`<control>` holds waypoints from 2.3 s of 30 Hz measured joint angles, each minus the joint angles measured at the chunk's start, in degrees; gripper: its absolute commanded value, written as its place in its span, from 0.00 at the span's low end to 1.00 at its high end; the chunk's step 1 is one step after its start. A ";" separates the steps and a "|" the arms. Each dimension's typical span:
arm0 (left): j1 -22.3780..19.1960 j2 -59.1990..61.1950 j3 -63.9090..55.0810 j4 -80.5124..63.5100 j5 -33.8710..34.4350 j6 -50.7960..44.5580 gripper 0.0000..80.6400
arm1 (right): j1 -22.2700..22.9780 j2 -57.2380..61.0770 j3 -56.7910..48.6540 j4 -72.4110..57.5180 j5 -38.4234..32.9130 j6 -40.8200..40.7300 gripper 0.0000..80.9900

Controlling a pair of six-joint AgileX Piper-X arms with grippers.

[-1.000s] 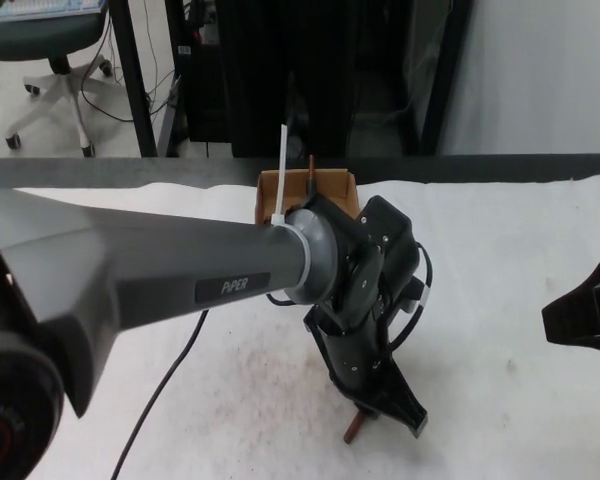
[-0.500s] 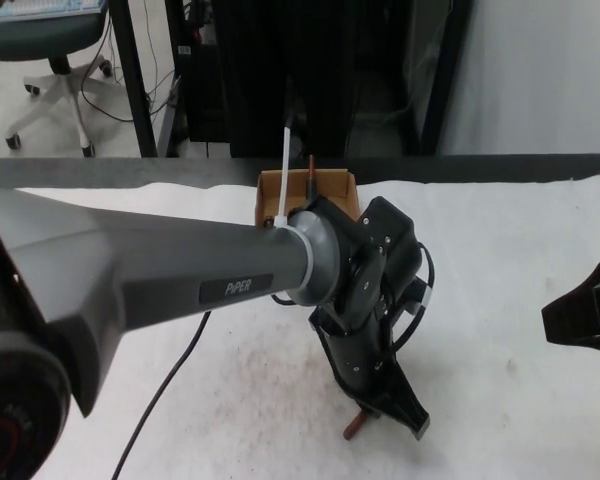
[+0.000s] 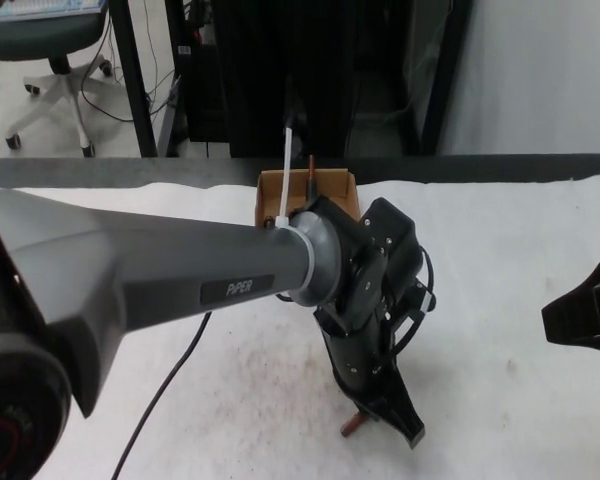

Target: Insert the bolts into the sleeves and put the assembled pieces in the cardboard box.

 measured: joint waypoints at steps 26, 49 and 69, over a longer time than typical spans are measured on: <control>8.77 -27.85 -2.42 -0.03 -5.22 0.63 0.00 | 0.00 3.99 0.00 -15.69 -6.26 -11.12 0.00; 25.30 -75.07 30.80 -5.51 3.23 -3.90 0.00 | 15.25 50.25 -18.20 -22.41 3.15 -50.65 0.45; 25.30 -76.30 32.21 1.77 2.41 1.52 0.00 | 11.49 57.65 -24.66 -11.87 0.57 -70.31 0.42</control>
